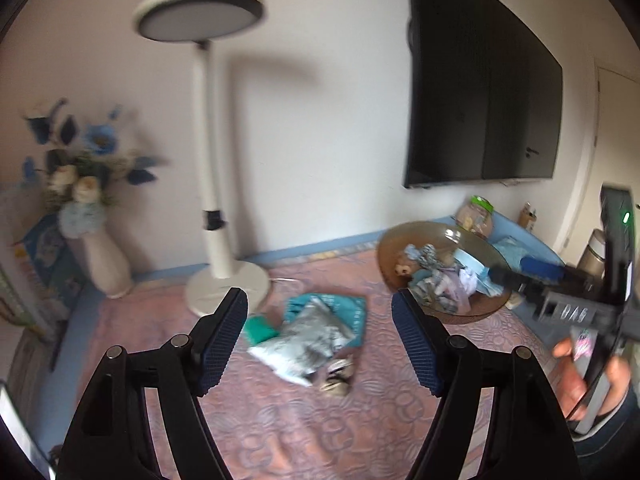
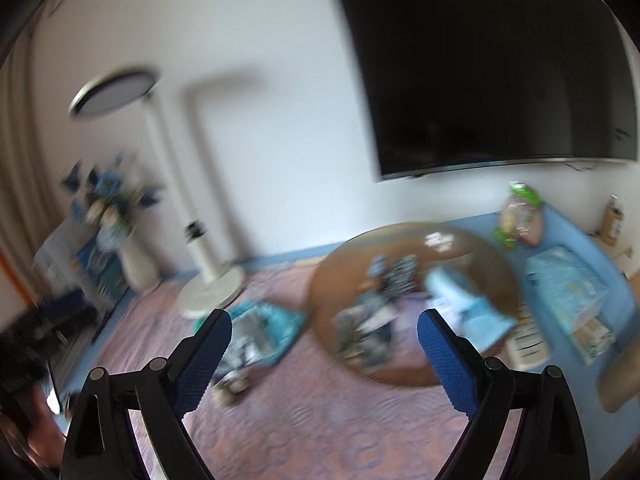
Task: Organize soft objects
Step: 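Move both open tools back over the white bag and teal pouch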
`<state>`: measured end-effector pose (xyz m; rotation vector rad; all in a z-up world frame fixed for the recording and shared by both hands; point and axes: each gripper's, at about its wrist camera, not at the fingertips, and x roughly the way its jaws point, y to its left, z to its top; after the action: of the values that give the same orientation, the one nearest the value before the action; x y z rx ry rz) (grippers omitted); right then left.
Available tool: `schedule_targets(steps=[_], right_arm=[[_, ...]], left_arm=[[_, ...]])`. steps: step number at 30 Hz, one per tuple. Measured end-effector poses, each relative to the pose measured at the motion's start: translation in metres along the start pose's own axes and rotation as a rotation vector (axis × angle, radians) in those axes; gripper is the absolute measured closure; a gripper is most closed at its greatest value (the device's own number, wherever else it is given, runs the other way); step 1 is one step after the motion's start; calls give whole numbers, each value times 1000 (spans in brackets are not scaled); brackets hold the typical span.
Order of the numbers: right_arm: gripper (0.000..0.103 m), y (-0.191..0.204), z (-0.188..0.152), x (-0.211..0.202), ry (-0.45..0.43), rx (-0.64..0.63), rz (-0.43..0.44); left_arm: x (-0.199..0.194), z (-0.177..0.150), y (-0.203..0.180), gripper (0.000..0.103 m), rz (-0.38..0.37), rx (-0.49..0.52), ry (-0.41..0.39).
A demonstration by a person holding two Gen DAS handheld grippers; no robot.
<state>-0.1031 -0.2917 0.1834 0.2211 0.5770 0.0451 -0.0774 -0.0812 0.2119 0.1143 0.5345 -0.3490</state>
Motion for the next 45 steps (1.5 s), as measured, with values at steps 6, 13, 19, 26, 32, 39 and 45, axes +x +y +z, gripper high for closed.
schedule_targets(steps=[6, 13, 19, 26, 32, 39, 45], right_arm=[[10, 62, -38, 35, 94, -100, 50], [10, 62, -93, 105, 312, -56, 81], [10, 57, -116, 126, 341, -86, 34], [9, 64, -124, 147, 410, -130, -2], [0, 80, -131, 156, 444, -228, -60], [0, 82, -131, 159, 445, -233, -70], [0, 80, -132, 156, 449, -228, -73]], left_arm=[[-53, -3, 41, 5, 94, -62, -70], [6, -78, 54, 5, 86, -100, 70], [70, -130, 68, 5, 109, -192, 193], [95, -150, 91, 5, 126, -310, 299], [99, -158, 104, 5, 99, -385, 326], [107, -161, 98, 2, 123, -348, 357], [109, -160, 95, 1, 131, -322, 376]])
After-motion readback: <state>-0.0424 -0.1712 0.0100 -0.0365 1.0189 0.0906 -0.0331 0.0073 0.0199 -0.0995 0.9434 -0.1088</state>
